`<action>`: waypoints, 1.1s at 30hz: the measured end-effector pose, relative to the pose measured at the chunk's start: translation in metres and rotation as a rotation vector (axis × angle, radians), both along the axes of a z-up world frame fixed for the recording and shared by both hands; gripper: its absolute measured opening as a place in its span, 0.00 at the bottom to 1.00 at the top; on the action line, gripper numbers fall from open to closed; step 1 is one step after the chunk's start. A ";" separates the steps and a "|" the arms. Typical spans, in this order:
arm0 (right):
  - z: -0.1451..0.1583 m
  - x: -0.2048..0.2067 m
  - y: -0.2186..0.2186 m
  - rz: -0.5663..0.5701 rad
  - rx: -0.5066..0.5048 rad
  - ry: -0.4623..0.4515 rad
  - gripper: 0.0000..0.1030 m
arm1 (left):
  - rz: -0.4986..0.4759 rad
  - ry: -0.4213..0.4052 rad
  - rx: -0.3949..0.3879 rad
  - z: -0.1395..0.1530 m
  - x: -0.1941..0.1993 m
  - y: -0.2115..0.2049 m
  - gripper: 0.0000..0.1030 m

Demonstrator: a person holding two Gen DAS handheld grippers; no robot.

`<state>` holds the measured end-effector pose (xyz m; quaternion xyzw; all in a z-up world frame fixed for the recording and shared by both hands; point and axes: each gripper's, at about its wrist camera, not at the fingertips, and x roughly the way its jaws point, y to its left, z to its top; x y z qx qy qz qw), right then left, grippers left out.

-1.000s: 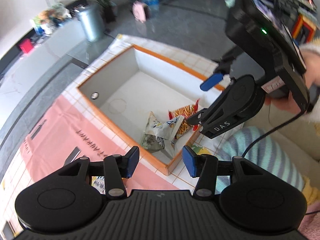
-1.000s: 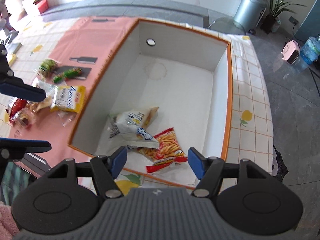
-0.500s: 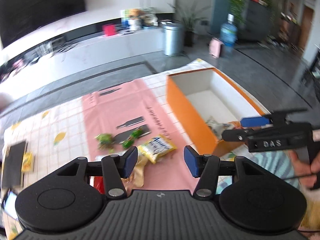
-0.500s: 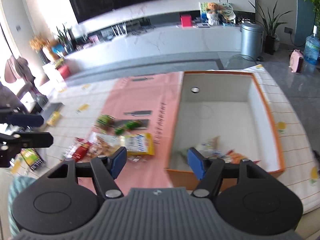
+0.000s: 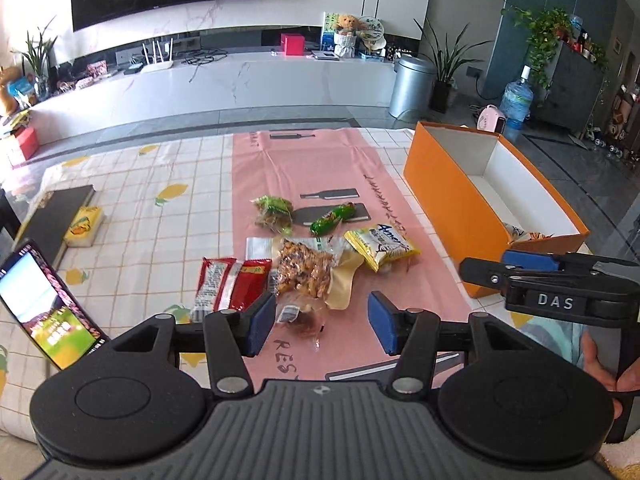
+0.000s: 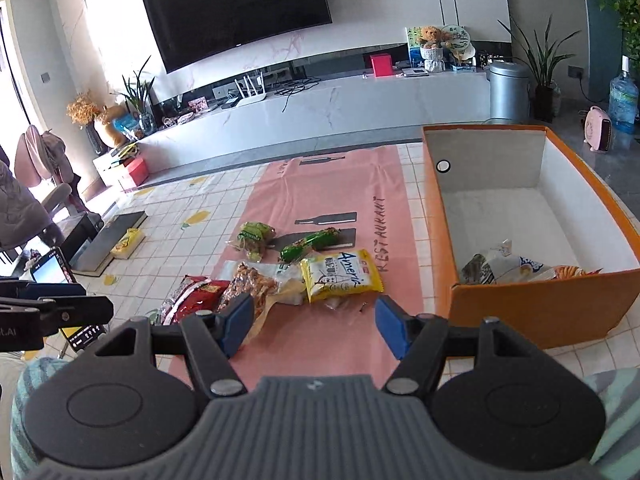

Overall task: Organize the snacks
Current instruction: 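Move both tools back over the snacks on the pink mat, then grasp the clear nut packet with the left tool while the right tool grasps the yellow Ameri pack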

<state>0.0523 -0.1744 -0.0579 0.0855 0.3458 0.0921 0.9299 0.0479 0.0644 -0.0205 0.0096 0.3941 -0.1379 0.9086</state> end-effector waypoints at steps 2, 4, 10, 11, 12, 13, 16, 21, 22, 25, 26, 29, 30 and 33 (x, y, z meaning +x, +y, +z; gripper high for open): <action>-0.008 0.007 0.006 0.002 -0.015 0.001 0.63 | -0.004 0.011 -0.013 -0.009 0.005 0.000 0.61; -0.016 0.013 0.012 -0.001 -0.040 0.003 0.63 | 0.001 0.023 -0.008 -0.016 0.010 0.000 0.61; -0.040 0.036 0.021 0.007 -0.085 0.042 0.63 | 0.009 0.109 0.047 -0.043 0.031 -0.002 0.61; -0.044 0.040 0.022 0.008 -0.086 0.053 0.63 | 0.017 0.128 0.045 -0.047 0.035 0.000 0.61; -0.047 0.045 0.022 0.010 -0.087 0.065 0.63 | 0.024 0.151 0.040 -0.053 0.041 0.001 0.61; -0.051 0.050 0.023 0.014 -0.090 0.075 0.63 | 0.029 0.168 0.035 -0.057 0.045 0.002 0.61; -0.060 0.065 0.024 0.020 -0.109 0.096 0.63 | 0.047 0.205 0.023 -0.068 0.059 0.003 0.61; -0.067 0.093 0.022 0.015 -0.108 0.111 0.69 | 0.064 0.250 0.019 -0.084 0.076 0.004 0.61; -0.068 0.098 0.021 0.015 -0.111 0.112 0.72 | 0.066 0.260 0.019 -0.087 0.078 0.004 0.61; -0.075 0.115 0.021 0.021 -0.119 0.123 0.75 | 0.070 0.279 0.014 -0.094 0.084 0.004 0.61; -0.077 0.120 0.021 0.022 -0.121 0.125 0.76 | 0.072 0.283 0.012 -0.096 0.084 0.004 0.61; -0.086 0.136 0.020 0.030 -0.125 0.134 0.82 | 0.075 0.299 -0.009 -0.102 0.089 0.005 0.61; -0.090 0.140 0.020 0.031 -0.124 0.138 0.83 | 0.075 0.306 -0.018 -0.103 0.090 0.005 0.61; -0.099 0.152 0.018 0.037 -0.107 0.159 0.85 | 0.071 0.312 -0.025 -0.106 0.092 0.004 0.59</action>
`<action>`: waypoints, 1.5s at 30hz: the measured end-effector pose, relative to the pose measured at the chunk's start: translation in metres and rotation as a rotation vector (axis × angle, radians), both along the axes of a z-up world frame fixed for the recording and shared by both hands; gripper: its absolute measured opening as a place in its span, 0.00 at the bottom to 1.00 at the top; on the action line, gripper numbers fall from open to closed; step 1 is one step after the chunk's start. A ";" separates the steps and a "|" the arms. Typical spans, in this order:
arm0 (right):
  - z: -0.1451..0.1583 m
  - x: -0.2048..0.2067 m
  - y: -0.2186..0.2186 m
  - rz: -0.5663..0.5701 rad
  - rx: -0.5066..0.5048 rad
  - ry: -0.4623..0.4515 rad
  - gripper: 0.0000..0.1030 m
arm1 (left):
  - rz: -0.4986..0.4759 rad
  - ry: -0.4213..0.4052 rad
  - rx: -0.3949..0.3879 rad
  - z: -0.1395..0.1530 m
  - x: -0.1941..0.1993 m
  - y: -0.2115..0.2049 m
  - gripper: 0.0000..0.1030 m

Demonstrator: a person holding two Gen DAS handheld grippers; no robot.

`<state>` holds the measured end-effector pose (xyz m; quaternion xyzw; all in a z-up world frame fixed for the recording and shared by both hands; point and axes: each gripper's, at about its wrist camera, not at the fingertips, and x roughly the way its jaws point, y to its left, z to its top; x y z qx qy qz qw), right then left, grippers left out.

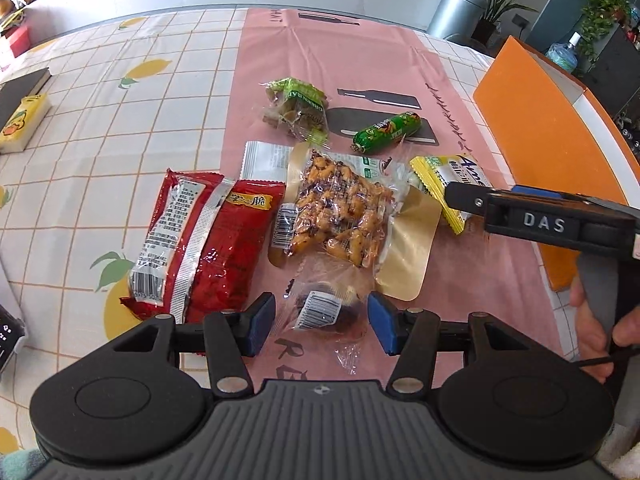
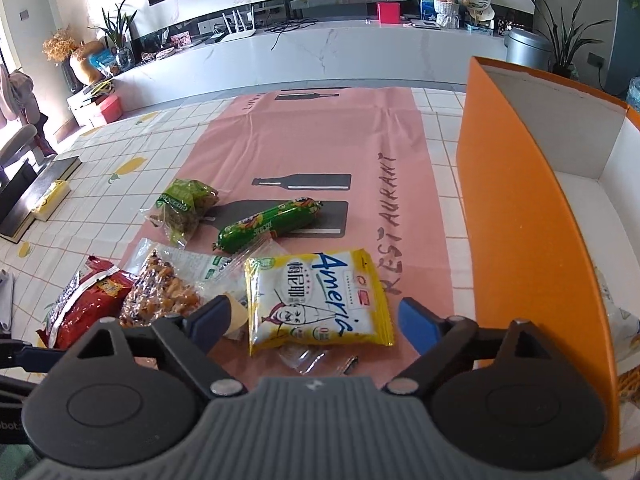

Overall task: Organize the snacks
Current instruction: 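Grasp the clear nut packet with the left tool while the right tool grasps the yellow Ameri pack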

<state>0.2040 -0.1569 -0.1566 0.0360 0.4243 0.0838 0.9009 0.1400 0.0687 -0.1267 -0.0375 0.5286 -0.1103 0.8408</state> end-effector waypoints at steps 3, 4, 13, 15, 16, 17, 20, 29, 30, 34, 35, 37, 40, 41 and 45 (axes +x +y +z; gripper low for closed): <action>-0.008 0.007 -0.001 0.003 0.028 0.015 0.85 | -0.009 0.005 -0.013 -0.001 0.001 -0.002 0.52; -0.010 0.009 -0.001 0.002 0.029 0.016 0.85 | -0.008 0.006 -0.016 -0.001 0.001 -0.002 0.51; -0.021 0.010 -0.004 0.000 0.032 0.027 0.81 | -0.011 0.022 -0.028 -0.004 0.001 -0.004 0.43; -0.021 0.009 -0.006 -0.001 0.042 0.028 0.80 | -0.003 0.024 -0.031 -0.004 0.001 -0.003 0.43; -0.022 0.009 -0.005 0.001 0.041 0.026 0.80 | 0.001 0.027 -0.034 -0.004 0.001 -0.003 0.43; -0.022 0.008 -0.005 0.005 0.040 0.023 0.78 | 0.006 0.028 -0.035 -0.004 0.001 -0.003 0.42; -0.021 0.006 -0.006 0.004 0.034 0.008 0.66 | 0.027 0.030 -0.038 -0.004 0.000 -0.003 0.42; -0.001 -0.014 -0.015 0.005 0.020 -0.065 0.56 | 0.058 -0.040 -0.030 0.023 -0.018 -0.008 0.41; 0.004 -0.017 -0.016 0.009 0.023 -0.075 0.56 | 0.059 -0.048 -0.030 0.028 -0.020 -0.008 0.41; 0.029 -0.034 -0.020 0.014 0.042 -0.126 0.56 | 0.059 -0.094 -0.028 0.050 -0.030 -0.011 0.41; 0.035 -0.038 -0.022 0.014 0.054 -0.134 0.56 | 0.059 -0.106 -0.029 0.056 -0.032 -0.012 0.41; 0.049 -0.048 -0.027 0.017 0.086 -0.151 0.56 | 0.053 -0.129 -0.032 0.067 -0.036 -0.016 0.41; 0.070 -0.064 -0.033 0.018 0.088 -0.171 0.56 | 0.033 -0.176 -0.034 0.085 -0.042 -0.027 0.41; 0.076 -0.069 -0.036 0.020 0.092 -0.178 0.56 | 0.026 -0.191 -0.035 0.091 -0.044 -0.031 0.41; 0.101 -0.091 -0.055 0.018 0.110 -0.194 0.56 | -0.029 -0.240 -0.042 0.112 -0.051 -0.055 0.41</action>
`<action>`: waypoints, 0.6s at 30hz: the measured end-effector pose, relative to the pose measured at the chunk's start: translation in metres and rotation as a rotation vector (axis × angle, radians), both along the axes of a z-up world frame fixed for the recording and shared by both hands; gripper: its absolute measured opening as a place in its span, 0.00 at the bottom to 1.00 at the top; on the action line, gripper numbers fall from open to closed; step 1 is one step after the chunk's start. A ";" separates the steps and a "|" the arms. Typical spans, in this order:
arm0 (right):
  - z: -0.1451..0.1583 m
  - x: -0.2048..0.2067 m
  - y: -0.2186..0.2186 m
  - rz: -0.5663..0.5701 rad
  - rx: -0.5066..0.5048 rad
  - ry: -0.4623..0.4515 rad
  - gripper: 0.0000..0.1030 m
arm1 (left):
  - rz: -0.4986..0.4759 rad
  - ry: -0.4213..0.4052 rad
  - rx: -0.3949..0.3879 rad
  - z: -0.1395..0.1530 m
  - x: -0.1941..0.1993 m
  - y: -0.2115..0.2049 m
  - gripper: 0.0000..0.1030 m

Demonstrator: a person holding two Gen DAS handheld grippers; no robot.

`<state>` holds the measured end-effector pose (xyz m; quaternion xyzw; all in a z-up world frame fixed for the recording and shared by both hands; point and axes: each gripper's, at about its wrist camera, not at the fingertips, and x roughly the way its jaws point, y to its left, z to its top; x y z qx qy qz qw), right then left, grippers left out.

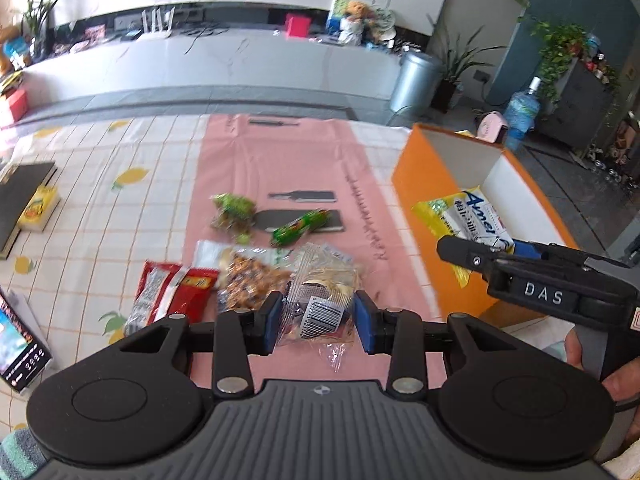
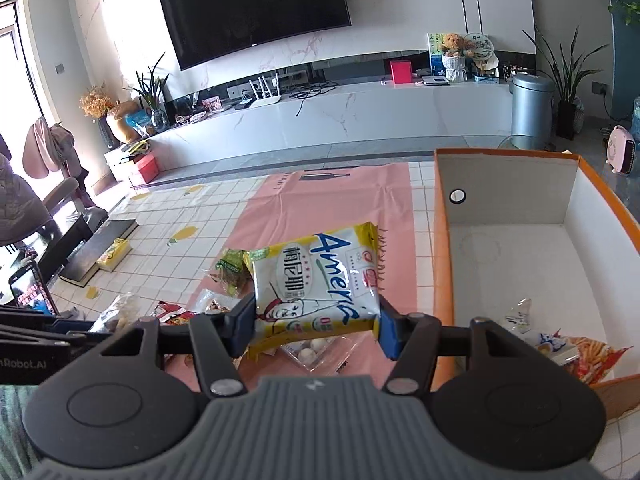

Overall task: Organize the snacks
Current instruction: 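Grasp the clear nut packet with the left tool while the right tool grasps the yellow Ameri pack, then carry both packs into the orange box and open both tools to release them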

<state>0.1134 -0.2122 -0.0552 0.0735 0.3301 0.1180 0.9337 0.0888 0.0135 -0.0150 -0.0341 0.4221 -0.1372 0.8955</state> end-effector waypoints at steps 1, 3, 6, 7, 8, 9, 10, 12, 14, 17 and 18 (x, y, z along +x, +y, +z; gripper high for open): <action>0.004 -0.005 -0.005 -0.004 -0.001 -0.001 0.56 | -0.015 -0.010 0.003 0.004 -0.001 -0.006 0.41; 0.011 -0.015 -0.018 -0.011 -0.005 -0.005 0.56 | -0.060 -0.036 0.016 0.011 -0.004 -0.023 0.41; 0.020 -0.026 -0.040 -0.029 -0.017 -0.006 0.56 | -0.127 -0.067 0.027 0.023 -0.004 -0.049 0.41; 0.023 -0.030 -0.050 -0.037 -0.020 -0.002 0.56 | -0.149 -0.073 0.023 0.026 -0.003 -0.057 0.41; 0.025 -0.033 -0.059 -0.043 -0.022 0.002 0.56 | -0.175 -0.077 0.017 0.029 -0.001 -0.066 0.41; 0.028 -0.036 -0.069 -0.049 -0.023 0.008 0.56 | -0.199 -0.079 0.013 0.031 0.001 -0.075 0.41; 0.030 -0.038 -0.078 -0.054 -0.027 0.015 0.56 | -0.225 -0.082 0.010 0.033 0.003 -0.085 0.41; 0.034 -0.041 -0.095 -0.066 -0.041 0.029 0.56 | -0.277 -0.085 0.010 0.035 0.007 -0.105 0.41; 0.036 -0.043 -0.112 -0.075 -0.065 0.044 0.56 | -0.334 -0.083 0.014 0.034 0.015 -0.128 0.41; 0.034 -0.043 -0.134 -0.086 -0.103 0.062 0.56 | -0.400 -0.073 0.030 0.031 0.029 -0.158 0.41; 0.034 -0.041 -0.143 -0.090 -0.108 0.074 0.56 | -0.423 -0.067 0.037 0.029 0.032 -0.168 0.41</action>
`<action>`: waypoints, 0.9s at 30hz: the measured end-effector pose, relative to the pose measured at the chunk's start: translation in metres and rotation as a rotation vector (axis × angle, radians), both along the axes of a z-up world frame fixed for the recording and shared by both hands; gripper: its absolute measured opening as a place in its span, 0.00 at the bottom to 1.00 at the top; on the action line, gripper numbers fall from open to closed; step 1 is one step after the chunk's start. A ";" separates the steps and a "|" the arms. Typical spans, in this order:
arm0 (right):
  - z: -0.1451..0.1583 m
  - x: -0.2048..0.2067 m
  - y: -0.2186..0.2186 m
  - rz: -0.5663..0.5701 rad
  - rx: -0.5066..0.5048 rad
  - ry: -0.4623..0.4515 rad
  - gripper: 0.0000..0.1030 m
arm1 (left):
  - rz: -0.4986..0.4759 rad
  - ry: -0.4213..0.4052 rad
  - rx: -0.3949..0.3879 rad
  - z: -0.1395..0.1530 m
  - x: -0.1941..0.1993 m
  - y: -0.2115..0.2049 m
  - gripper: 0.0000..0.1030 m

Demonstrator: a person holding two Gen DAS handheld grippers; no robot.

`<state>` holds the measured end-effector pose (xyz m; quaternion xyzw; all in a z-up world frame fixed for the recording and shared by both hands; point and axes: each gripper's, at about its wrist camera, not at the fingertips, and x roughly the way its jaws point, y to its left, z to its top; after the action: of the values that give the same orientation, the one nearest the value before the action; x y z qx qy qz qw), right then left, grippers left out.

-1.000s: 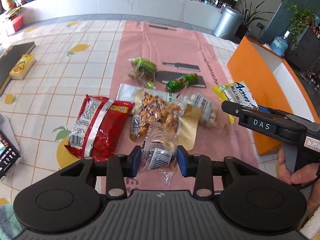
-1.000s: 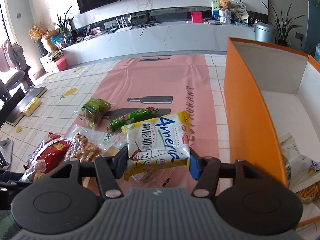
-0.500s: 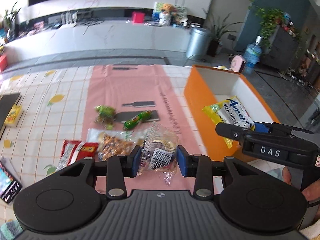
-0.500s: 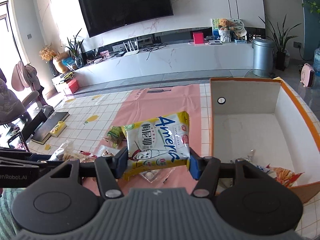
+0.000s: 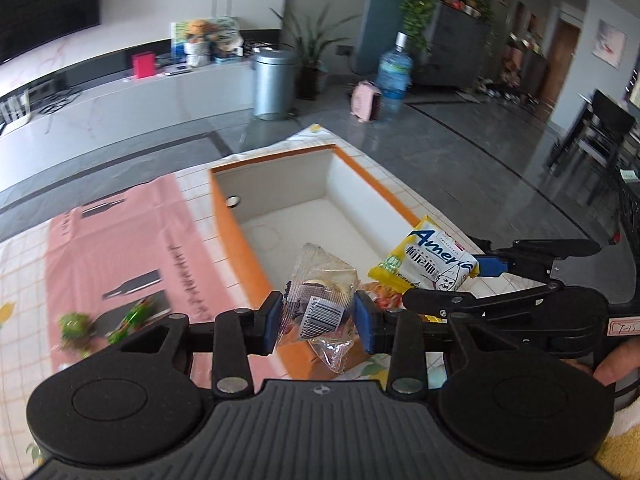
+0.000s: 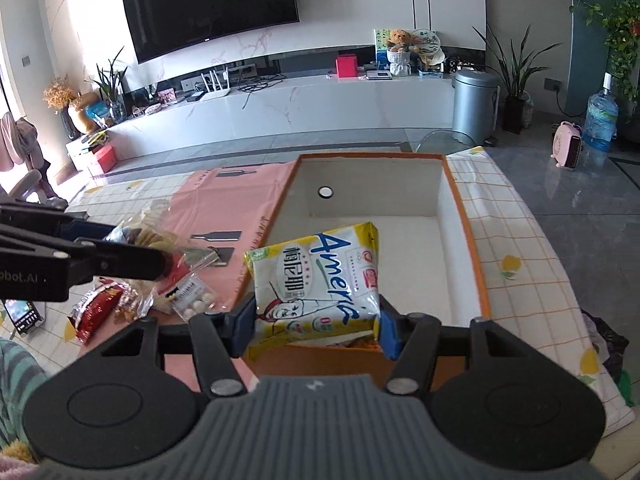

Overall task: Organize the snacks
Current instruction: 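Carry both packs into the orange box and open both tools to release them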

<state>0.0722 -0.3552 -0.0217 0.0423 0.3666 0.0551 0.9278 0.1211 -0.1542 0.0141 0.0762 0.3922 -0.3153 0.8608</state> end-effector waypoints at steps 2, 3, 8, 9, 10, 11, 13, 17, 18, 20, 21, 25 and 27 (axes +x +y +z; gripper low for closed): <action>-0.001 0.004 -0.014 0.005 0.015 0.026 0.56 | -0.038 0.004 0.022 -0.004 0.007 -0.017 0.41; -0.002 0.008 -0.022 0.010 0.030 0.043 0.56 | -0.061 0.006 0.043 -0.008 0.012 -0.026 0.41; -0.015 0.033 -0.041 0.025 0.043 0.120 0.56 | -0.143 -0.005 0.152 -0.028 0.035 -0.058 0.41; -0.018 0.041 -0.043 0.033 0.043 0.136 0.56 | -0.160 -0.011 0.178 -0.032 0.039 -0.063 0.41; -0.021 0.047 -0.044 0.046 0.042 0.148 0.56 | -0.176 -0.015 0.205 -0.036 0.043 -0.068 0.41; -0.023 0.052 -0.044 0.059 0.040 0.158 0.56 | -0.196 -0.021 0.237 -0.040 0.047 -0.072 0.41; -0.028 0.067 -0.041 0.089 0.024 0.184 0.56 | -0.240 -0.027 0.302 -0.049 0.055 -0.081 0.41; -0.043 0.097 -0.036 0.141 -0.029 0.243 0.56 | -0.320 -0.047 0.431 -0.067 0.070 -0.096 0.41; -0.047 0.104 -0.036 0.149 -0.045 0.252 0.56 | -0.335 -0.054 0.458 -0.072 0.074 -0.099 0.41; -0.052 0.116 -0.034 0.168 -0.070 0.268 0.56 | -0.359 -0.059 0.516 -0.081 0.083 -0.105 0.41; -0.054 0.123 -0.033 0.180 -0.082 0.277 0.56 | -0.364 -0.058 0.545 -0.085 0.088 -0.107 0.41; -0.062 0.143 -0.024 0.222 -0.159 0.320 0.56 | -0.390 -0.053 0.619 -0.098 0.106 -0.111 0.42; -0.067 0.152 -0.018 0.244 -0.228 0.346 0.56 | -0.418 -0.044 0.631 -0.103 0.112 -0.112 0.42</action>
<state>0.2244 -0.3733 -0.0886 -0.0984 0.5262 0.1169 0.8365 0.2327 -0.2663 -0.0892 0.4225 0.4276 -0.3460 0.7204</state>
